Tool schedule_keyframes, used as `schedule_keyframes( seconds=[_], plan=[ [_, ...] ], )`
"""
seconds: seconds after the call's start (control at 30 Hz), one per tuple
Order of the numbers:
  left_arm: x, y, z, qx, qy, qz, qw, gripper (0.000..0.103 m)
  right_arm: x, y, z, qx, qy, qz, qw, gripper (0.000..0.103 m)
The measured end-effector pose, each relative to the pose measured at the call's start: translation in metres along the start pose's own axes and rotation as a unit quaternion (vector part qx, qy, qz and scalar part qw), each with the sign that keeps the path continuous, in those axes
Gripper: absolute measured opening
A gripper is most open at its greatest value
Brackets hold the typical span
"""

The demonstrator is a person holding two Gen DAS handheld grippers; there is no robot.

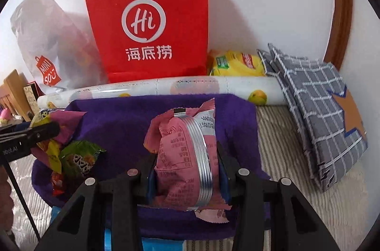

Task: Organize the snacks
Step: 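Open both grippers to drop the two bags onto the towel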

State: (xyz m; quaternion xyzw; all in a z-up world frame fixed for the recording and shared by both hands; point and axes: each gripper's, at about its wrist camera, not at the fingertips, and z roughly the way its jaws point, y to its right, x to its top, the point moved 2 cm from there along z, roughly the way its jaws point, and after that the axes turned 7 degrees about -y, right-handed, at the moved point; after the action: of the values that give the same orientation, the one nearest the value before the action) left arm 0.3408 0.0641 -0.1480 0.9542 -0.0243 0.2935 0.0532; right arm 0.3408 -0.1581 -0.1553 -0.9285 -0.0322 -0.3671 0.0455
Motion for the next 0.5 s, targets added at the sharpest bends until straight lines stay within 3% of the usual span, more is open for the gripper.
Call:
schedule_keyframes(
  seconds=[0.5],
  plan=[
    [-0.002, 0.005, 0.002, -0.016, -0.006, 0.007, 0.9998, 0.061, -0.002, -0.006, 0.012, -0.014, -0.022, -0.015, 1.000, 0.039]
  ],
)
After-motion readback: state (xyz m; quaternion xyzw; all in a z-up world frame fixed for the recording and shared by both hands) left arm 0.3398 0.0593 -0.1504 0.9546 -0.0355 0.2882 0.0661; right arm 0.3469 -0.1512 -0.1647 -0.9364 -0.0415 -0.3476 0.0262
